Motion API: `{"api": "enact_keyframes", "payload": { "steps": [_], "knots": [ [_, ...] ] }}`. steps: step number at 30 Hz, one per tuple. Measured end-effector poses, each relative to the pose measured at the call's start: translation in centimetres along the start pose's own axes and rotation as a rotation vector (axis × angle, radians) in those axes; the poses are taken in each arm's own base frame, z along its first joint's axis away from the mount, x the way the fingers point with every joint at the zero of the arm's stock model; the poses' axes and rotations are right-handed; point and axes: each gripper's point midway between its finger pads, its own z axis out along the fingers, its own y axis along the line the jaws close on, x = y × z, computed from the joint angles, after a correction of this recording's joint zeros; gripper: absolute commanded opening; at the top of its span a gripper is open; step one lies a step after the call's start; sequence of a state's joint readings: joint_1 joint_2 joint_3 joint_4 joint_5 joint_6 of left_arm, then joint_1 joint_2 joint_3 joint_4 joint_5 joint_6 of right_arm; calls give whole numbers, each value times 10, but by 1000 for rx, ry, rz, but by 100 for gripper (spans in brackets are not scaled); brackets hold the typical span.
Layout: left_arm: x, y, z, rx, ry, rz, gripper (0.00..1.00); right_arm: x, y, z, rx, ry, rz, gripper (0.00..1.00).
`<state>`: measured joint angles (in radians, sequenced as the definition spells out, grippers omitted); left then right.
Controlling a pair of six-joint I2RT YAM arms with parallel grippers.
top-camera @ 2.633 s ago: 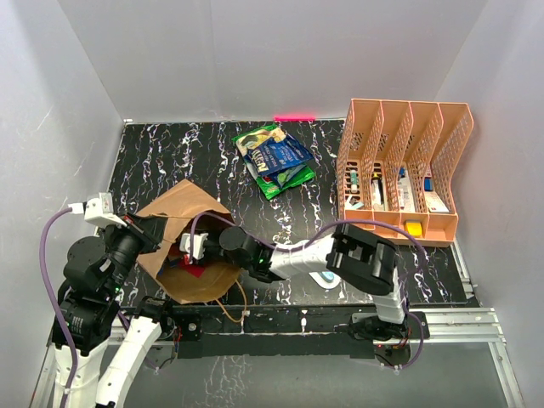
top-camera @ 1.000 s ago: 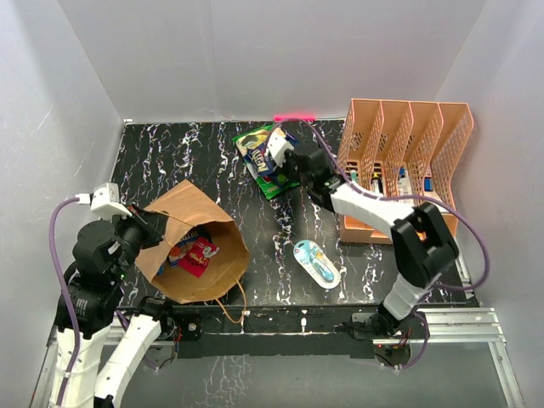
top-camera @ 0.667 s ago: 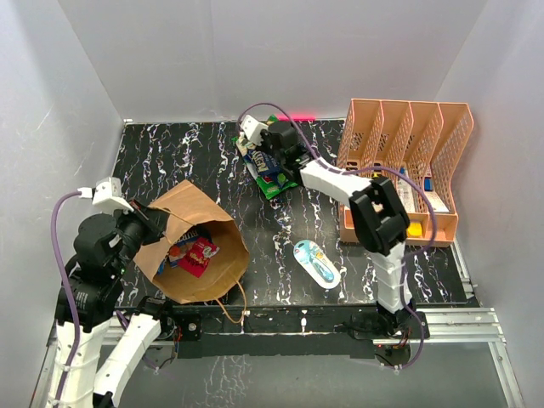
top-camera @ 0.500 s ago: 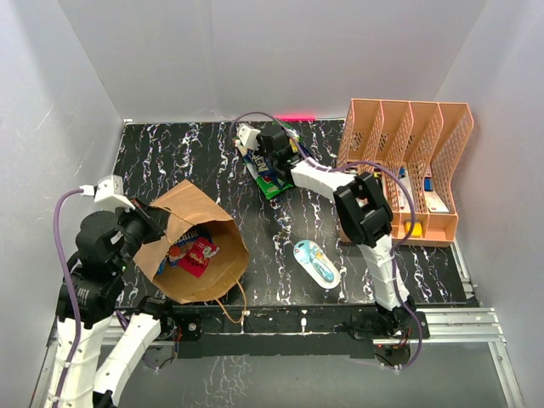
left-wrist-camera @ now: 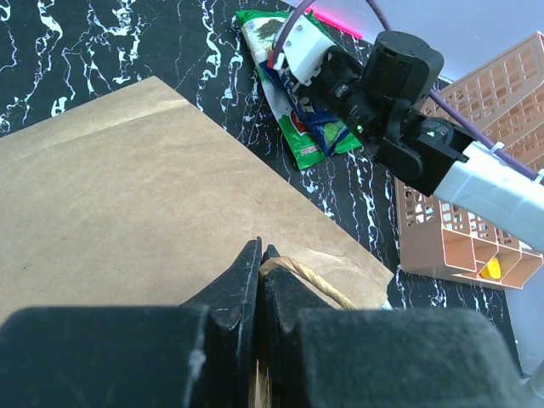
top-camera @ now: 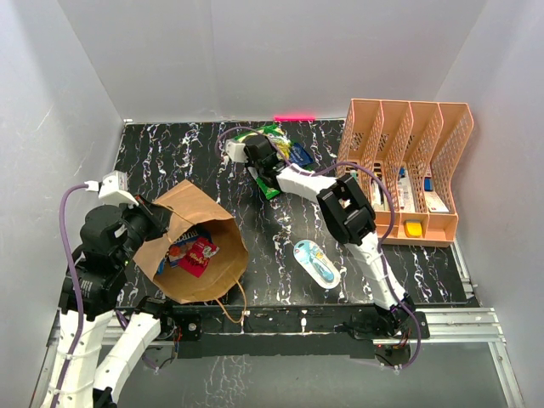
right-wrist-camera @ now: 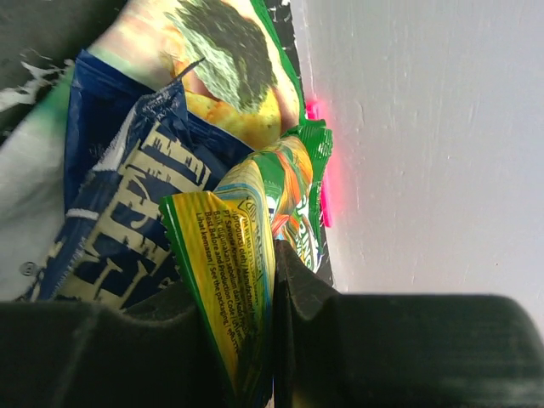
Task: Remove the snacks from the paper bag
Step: Place the snack at the center of the board.
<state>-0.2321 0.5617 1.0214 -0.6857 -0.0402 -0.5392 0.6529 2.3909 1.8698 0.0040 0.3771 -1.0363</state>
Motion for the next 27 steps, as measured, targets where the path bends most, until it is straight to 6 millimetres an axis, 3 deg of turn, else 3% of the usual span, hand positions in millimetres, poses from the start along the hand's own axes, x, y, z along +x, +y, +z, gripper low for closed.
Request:
{"api": "enact_keyframes", "payload": {
  "steps": [9,12,16,22,27],
  "knots": [
    [0,0,0,1,-1,1,0,-11,17,1,-14,-14,-14,9],
    [-1,0,-1,1,-3,0,0,-12,18,3,-21,-27,11,23],
    [-1,-1,-1,3,-4,0,0,-14,23,4,-41,-46,47,32],
    [-4,-2,-5,10,-15,0,0,-22,42,3,-122,-92,114,58],
    [-7,-4,-7,18,-24,-1,0,-32,56,0,-177,-121,170,71]
  ]
}}
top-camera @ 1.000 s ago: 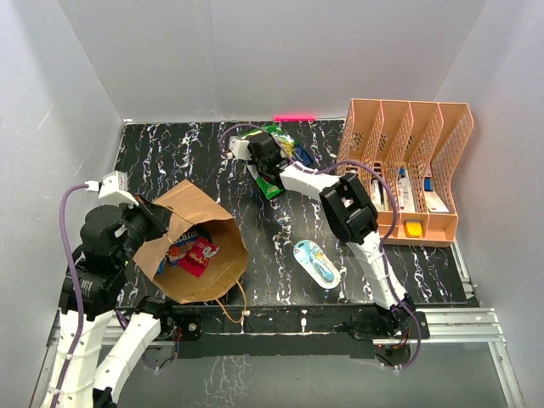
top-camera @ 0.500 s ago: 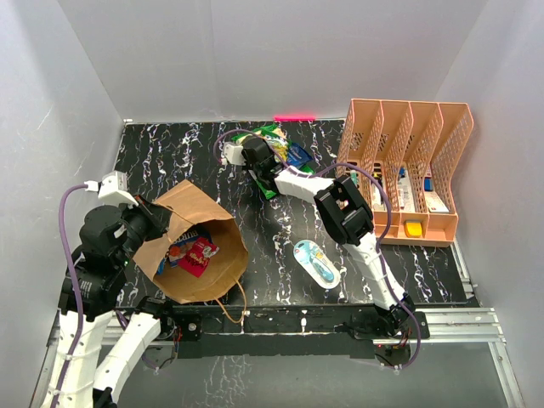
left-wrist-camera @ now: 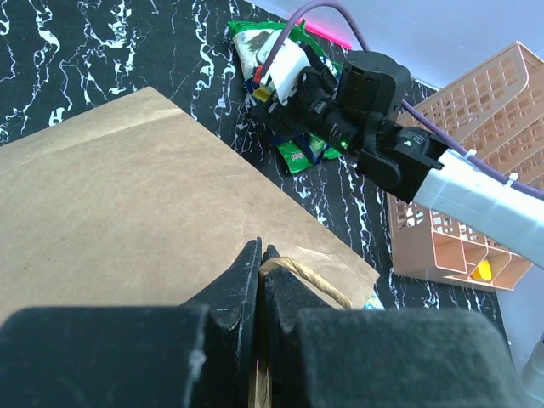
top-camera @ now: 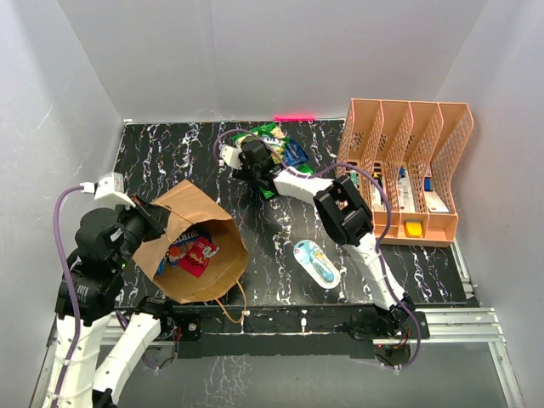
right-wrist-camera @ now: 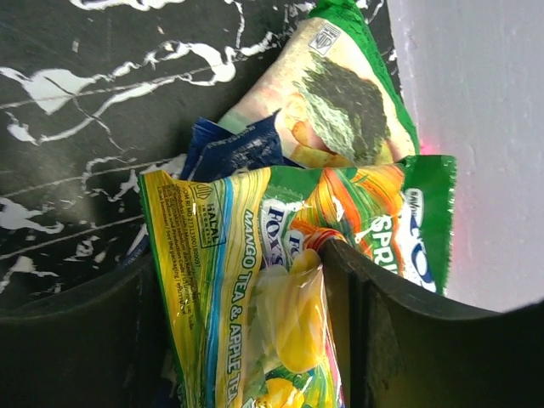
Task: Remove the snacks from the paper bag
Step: Place the snack at the center of the board, then take out the snack from the paper bag.
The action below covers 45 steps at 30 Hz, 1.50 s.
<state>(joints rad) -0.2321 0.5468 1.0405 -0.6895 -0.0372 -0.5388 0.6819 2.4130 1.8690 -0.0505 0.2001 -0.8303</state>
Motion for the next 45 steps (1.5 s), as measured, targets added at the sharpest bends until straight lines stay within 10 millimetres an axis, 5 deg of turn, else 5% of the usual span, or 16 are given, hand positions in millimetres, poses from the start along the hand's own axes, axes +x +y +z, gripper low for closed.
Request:
{"api": "enact_keyframes", "payload": {
  "steps": [9,17,21,26,30,38,45],
  "knots": [
    [-2,-1,-8,10,-17,-1,0,-12,6,-23,-81,-13,118,88],
    [-4,-2,-15,18,-32,-2,0,-36,-9,-129,-122,-142,362,95],
    [-4,-2,-16,21,-36,-3,0,-29,21,-183,-199,-226,500,94],
    [-3,0,-18,24,-46,-7,0,8,102,-243,-384,-238,648,94],
    [0,2,-17,18,-41,-10,0,20,123,-270,-449,-220,687,94],
    [1,3,-15,8,-36,-9,0,-40,89,-344,-474,-523,543,94],
    [4,5,-15,0,-25,-13,0,-106,155,-413,-654,-779,198,92]
  ]
}}
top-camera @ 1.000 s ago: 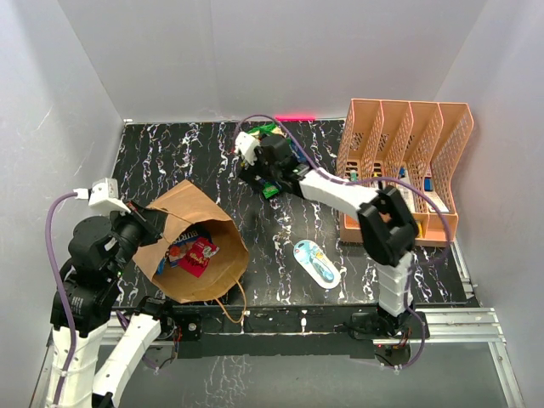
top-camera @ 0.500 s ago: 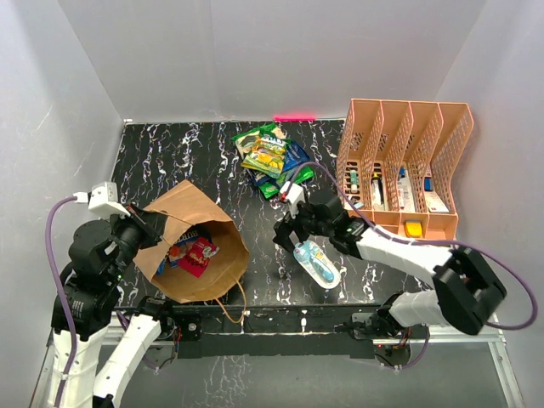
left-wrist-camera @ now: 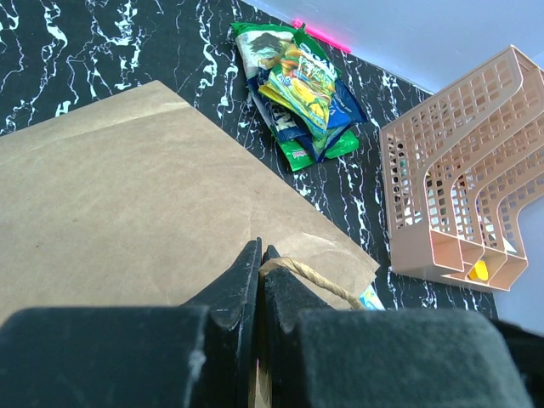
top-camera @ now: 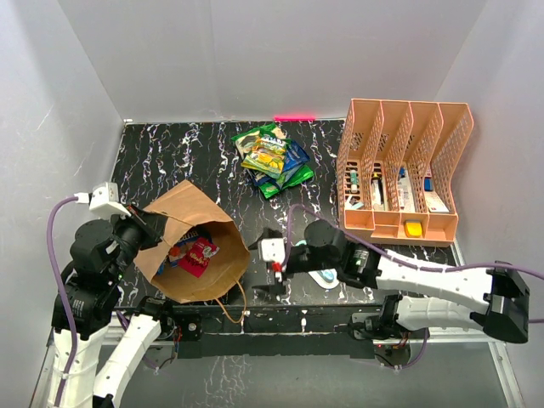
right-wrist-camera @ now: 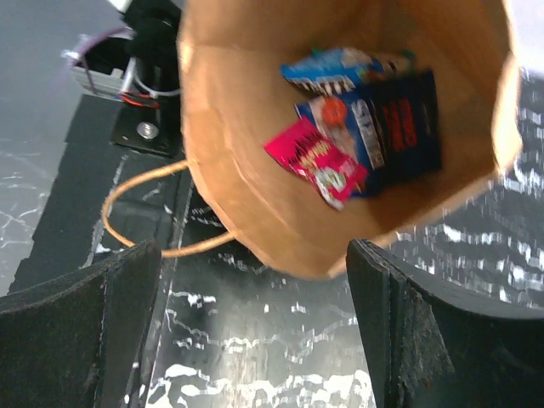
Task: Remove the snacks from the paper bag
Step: Take out the snack from the paper bag.
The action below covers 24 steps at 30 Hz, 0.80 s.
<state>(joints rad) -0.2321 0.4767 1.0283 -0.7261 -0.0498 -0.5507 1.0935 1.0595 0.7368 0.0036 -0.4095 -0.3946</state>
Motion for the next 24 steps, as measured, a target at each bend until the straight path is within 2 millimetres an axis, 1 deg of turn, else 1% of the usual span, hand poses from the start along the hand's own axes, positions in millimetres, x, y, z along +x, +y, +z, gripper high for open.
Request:
{"api": "enact_keyframes", "payload": {
  "steps": [1,3,5,7,10,14,19,22,24],
  "knots": [
    [1,0,0,0,1,-1,0,-5,9,5,-28,-15,-26,90],
    [2,1,0,0,5,-4,0,-16,24,16,-71,-58,-99,89],
    [6,2,1,2,14,-4,0,-20,34,29,-97,-80,-177,86],
    [10,2,2,4,25,-6,0,-13,42,47,-116,-68,-255,83],
    [14,1,3,14,43,-6,0,11,50,80,-158,6,-347,82],
    [15,-3,0,40,46,1,0,39,42,114,-175,86,-457,82],
    [16,-7,-4,73,48,18,0,52,23,152,-162,135,-576,80],
    [18,-9,-5,87,54,27,0,62,16,169,-163,158,-634,79],
    [18,-10,-6,94,58,33,0,74,14,177,-175,182,-665,79]
  ]
}}
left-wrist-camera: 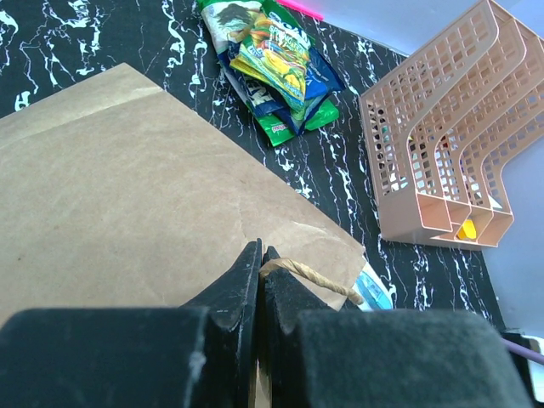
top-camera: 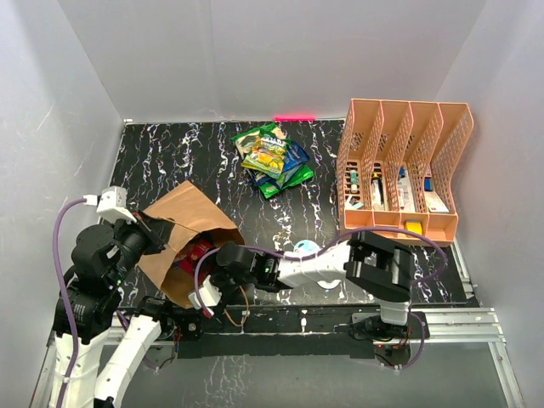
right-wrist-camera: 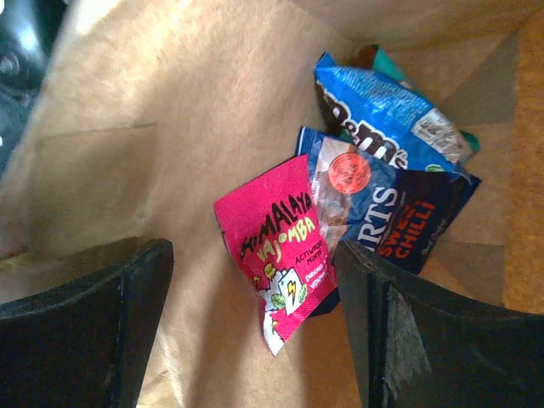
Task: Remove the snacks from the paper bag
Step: Take out the snack from the paper bag.
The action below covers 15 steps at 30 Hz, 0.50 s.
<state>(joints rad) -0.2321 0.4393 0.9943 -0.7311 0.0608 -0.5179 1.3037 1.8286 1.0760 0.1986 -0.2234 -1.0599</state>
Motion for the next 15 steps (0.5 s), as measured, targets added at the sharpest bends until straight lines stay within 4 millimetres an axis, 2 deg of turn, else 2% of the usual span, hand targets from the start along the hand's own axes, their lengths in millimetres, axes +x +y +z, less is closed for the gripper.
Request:
{"api": "enact_keyframes", "payload": {
  "steps": [4,15],
  "knots": [
    [1,-2,-1,15,7,8,0,16,10,10,-46,36,-58,78],
    [1,-10,-1,55,10,15,0,38,9,35,-43,62,-136,76]
  ]
}}
